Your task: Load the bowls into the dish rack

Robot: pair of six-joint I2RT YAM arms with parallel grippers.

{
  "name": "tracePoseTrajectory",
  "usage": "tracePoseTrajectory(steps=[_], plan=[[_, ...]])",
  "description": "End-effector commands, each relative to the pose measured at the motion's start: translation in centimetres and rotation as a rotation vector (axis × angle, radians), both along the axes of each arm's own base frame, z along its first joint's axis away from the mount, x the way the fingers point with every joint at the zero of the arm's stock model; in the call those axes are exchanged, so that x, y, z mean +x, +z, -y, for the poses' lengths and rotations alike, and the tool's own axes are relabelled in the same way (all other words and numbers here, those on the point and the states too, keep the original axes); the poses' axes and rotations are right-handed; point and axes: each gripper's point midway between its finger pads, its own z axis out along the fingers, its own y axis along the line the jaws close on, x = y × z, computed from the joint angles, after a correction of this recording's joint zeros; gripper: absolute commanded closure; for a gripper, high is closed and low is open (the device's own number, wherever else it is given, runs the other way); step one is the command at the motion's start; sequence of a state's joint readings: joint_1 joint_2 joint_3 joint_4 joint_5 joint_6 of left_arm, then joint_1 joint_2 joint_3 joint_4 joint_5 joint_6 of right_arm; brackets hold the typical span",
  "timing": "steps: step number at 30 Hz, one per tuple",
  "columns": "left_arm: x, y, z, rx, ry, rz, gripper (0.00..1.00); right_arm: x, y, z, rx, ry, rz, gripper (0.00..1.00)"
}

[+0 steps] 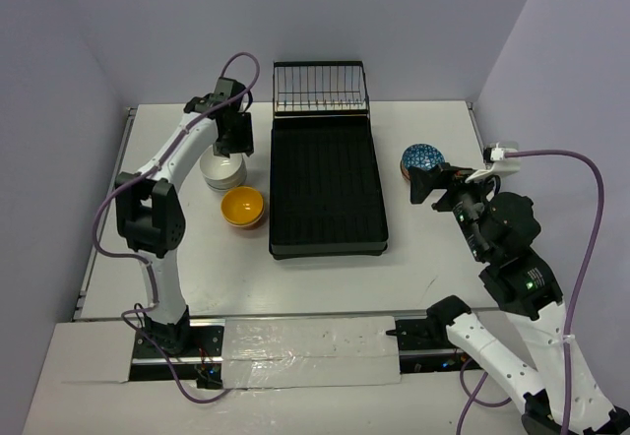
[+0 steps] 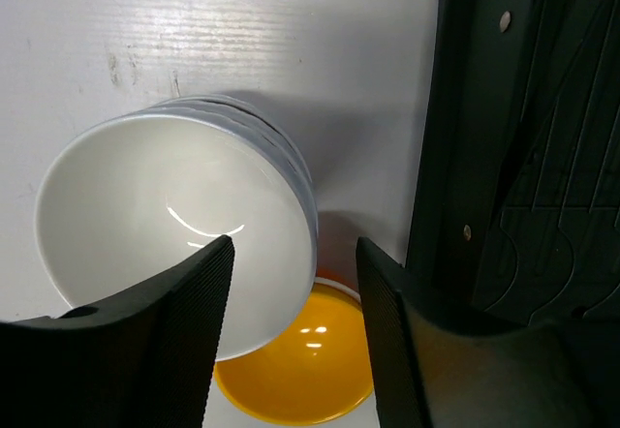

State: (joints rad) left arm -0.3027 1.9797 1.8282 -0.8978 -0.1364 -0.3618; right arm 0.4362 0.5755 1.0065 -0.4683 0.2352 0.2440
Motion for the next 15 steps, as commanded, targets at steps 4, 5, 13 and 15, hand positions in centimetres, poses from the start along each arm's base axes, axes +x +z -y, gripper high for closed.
tracePoseTrajectory(steps=[4,5,13,15], plan=[[-0.20,-0.26,0.11,0.004,0.011,-0.046,0.47,0.12,-0.05,0.84,-0.018,-0.045,0.010,0.00],[-0.15,-0.33,0.07,0.007,0.014,-0.048,0.49,0.10,-0.09,0.87,-0.021,-0.045,0.010,0.00],[0.26,-0.32,0.34,0.001,0.010,-0.052,0.61,0.27,-0.15,1.11,-0.033,-0.060,0.012,0.00],[0.20,-0.52,0.37,0.002,0.008,-0.063,0.64,0.29,-0.17,1.22,-0.026,-0.068,0.014,0.00]])
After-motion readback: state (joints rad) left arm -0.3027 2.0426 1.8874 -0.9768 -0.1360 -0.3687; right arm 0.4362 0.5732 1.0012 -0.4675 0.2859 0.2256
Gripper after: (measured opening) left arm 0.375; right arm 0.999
